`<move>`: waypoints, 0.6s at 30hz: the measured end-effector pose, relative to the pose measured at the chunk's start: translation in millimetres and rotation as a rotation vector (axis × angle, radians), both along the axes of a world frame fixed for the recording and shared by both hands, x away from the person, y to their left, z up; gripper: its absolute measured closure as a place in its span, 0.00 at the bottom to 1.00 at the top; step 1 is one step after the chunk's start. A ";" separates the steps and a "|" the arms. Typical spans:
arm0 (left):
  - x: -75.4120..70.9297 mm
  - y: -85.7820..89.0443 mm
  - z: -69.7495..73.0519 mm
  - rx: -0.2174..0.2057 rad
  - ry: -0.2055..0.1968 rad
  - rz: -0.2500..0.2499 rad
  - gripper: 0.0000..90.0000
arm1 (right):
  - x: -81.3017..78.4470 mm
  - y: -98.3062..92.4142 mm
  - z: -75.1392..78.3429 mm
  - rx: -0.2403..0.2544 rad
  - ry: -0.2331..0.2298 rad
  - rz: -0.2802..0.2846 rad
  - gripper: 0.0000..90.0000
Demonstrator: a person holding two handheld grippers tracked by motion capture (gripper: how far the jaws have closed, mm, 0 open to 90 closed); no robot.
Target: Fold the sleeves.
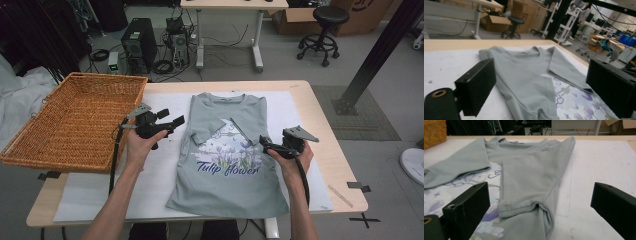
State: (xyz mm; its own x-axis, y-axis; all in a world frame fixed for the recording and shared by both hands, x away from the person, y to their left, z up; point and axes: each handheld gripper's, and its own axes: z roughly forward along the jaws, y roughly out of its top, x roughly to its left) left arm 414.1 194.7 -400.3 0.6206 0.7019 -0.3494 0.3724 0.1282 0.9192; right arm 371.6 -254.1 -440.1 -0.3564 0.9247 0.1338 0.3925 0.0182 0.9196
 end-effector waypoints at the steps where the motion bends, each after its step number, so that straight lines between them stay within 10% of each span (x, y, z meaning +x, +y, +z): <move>1: -3.8 0.2 4.6 0.001 -0.001 0.006 0.07 | -4.1 -2.3 2.8 0.009 -0.003 -0.002 0.01; 18: -31.3 5.0 26.8 0.058 -0.057 -0.025 0.06 | -23.8 16.0 25.0 -0.015 -0.104 0.049 0.03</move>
State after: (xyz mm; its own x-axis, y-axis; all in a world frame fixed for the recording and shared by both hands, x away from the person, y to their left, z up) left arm 382.8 199.8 -373.6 0.6558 0.7042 -0.2722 0.3212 0.0660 0.9447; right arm 347.9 -238.2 -415.1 -0.4125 0.9075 0.0797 0.2934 0.0494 0.9547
